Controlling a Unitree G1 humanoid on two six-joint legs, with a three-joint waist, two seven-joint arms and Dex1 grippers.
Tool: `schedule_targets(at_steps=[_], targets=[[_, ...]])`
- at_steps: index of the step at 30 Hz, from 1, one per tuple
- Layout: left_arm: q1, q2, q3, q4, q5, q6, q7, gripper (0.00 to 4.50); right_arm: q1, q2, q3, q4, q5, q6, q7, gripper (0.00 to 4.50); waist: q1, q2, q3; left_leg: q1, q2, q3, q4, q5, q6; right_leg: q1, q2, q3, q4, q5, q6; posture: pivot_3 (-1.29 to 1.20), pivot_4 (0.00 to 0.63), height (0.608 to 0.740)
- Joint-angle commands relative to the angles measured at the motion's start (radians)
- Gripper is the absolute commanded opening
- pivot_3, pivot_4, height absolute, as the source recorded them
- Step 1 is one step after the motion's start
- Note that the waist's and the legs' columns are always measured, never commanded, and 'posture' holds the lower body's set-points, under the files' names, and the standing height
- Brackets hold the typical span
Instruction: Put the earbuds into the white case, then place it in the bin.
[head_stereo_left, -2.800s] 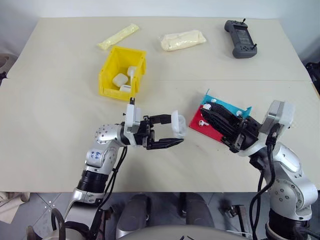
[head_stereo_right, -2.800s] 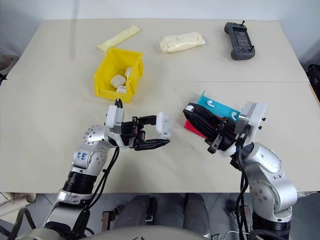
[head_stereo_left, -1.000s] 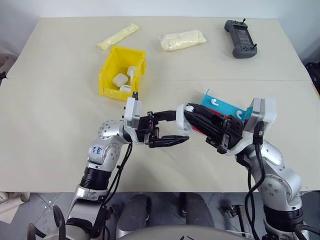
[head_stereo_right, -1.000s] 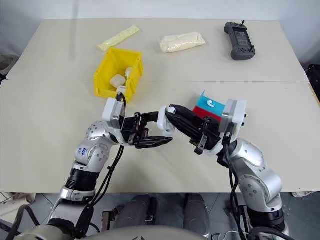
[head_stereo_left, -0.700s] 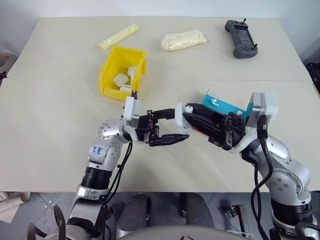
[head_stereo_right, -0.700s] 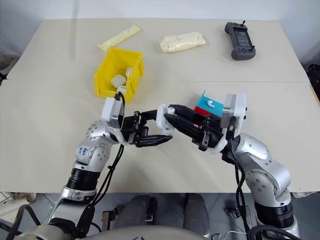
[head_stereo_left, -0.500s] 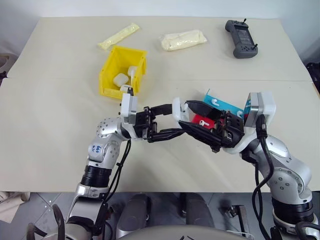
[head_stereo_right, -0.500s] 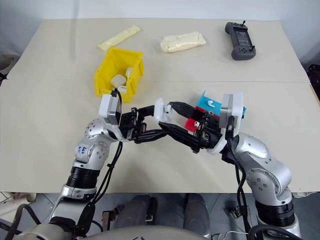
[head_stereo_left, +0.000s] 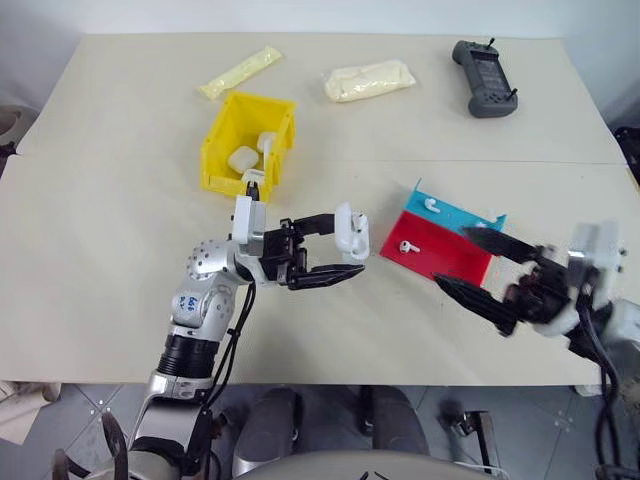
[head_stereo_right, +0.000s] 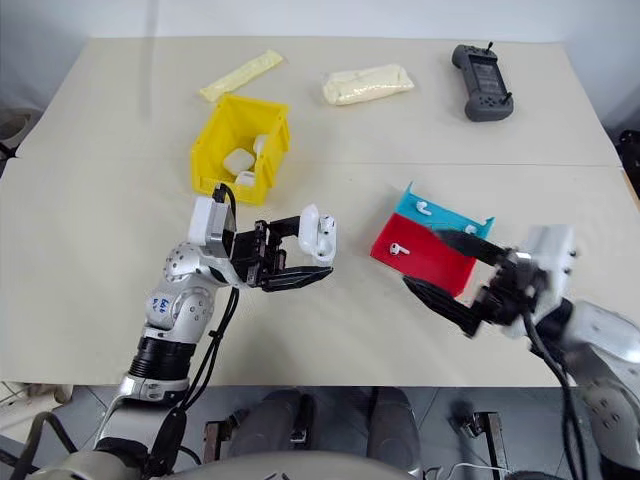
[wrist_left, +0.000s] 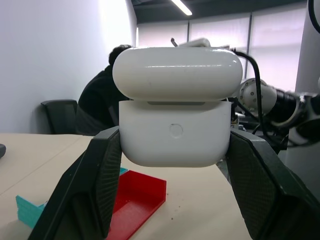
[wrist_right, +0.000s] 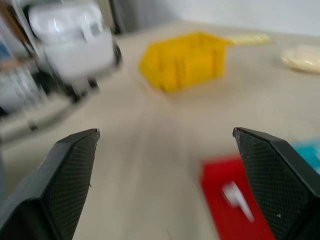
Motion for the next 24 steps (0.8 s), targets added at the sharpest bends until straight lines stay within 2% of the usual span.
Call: schedule_targets(at_steps=[1, 5, 10, 14, 18, 21, 22, 24], targets=[[0.011, 0.019, 0.014, -0.007, -0.001, -0.024, -0.013, 2.77, 0.119, 0.005, -0.114, 0.120, -0.128, -0.148, 0.098, 4.47, 0.000, 0.000, 0.000, 0.000, 0.000, 0.000, 0.000, 0.000, 0.000, 0.000, 0.000, 0.000, 0.000, 0.000, 0.000, 0.00, 0.150, 0.740], [0.026, 0.025, 0.008, -0.010, 0.003, -0.036, -0.009, 2.77, 0.137, 0.045, -0.164, 0.218, -0.171, -0.247, 0.101, 4.47, -0.005, 0.000, 0.000, 0.001, 0.000, 0.000, 0.000, 0.000, 0.000, 0.001, 0.000, 0.001, 0.000, 0.000, 0.000, 0.00, 0.150, 0.740], [0.033, 0.020, 0.001, -0.016, 0.010, -0.046, 0.005, 2.77, 0.119, 0.037, -0.153, 0.254, -0.193, -0.255, 0.098, 4.47, -0.005, 0.000, 0.000, 0.002, 0.001, 0.001, 0.000, 0.000, 0.000, 0.001, 0.000, 0.001, 0.000, 0.000, 0.000, 0.00, 0.150, 0.740], [0.036, 0.015, -0.005, -0.025, 0.015, -0.050, 0.022, 2.77, 0.010, -0.066, -0.116, 0.227, -0.180, -0.122, 0.064, 4.47, -0.006, 0.001, 0.000, 0.002, 0.003, 0.001, 0.000, 0.000, 0.000, 0.001, -0.001, 0.002, 0.000, 0.000, 0.000, 0.00, 0.150, 0.740], [0.041, 0.012, -0.005, -0.027, 0.018, -0.056, 0.032, 2.77, -0.210, -0.239, -0.001, 0.228, -0.154, 0.095, 0.036, 4.47, -0.006, 0.001, 0.000, 0.002, 0.005, 0.001, 0.000, 0.000, 0.000, 0.000, 0.000, 0.002, 0.000, 0.000, 0.000, 0.00, 0.150, 0.740], [0.045, 0.005, -0.008, -0.026, 0.024, -0.062, 0.040, 2.77, -0.423, -0.312, 0.119, 0.264, -0.116, 0.228, 0.068, 4.47, -0.006, 0.001, 0.000, 0.001, 0.006, 0.001, 0.000, 0.000, 0.000, -0.001, 0.000, 0.002, 0.000, 0.000, 0.000, 0.00, 0.150, 0.740], [0.045, 0.000, -0.010, -0.025, 0.026, -0.064, 0.044, 2.77, -0.504, -0.325, 0.175, 0.289, -0.124, 0.272, 0.075, 4.47, -0.006, 0.001, 0.000, 0.001, 0.007, 0.001, 0.000, 0.000, 0.000, -0.001, 0.000, 0.001, -0.001, 0.000, 0.000, 0.00, 0.150, 0.740], [0.048, -0.010, -0.015, -0.028, 0.029, -0.066, 0.053, 2.77, -0.695, -0.355, 0.362, 0.368, -0.241, 0.362, 0.080, 4.47, -0.006, 0.001, 0.000, 0.000, 0.006, 0.000, 0.001, 0.000, 0.000, -0.001, 0.000, 0.001, -0.001, 0.000, 0.000, 0.00, 0.150, 0.740]])
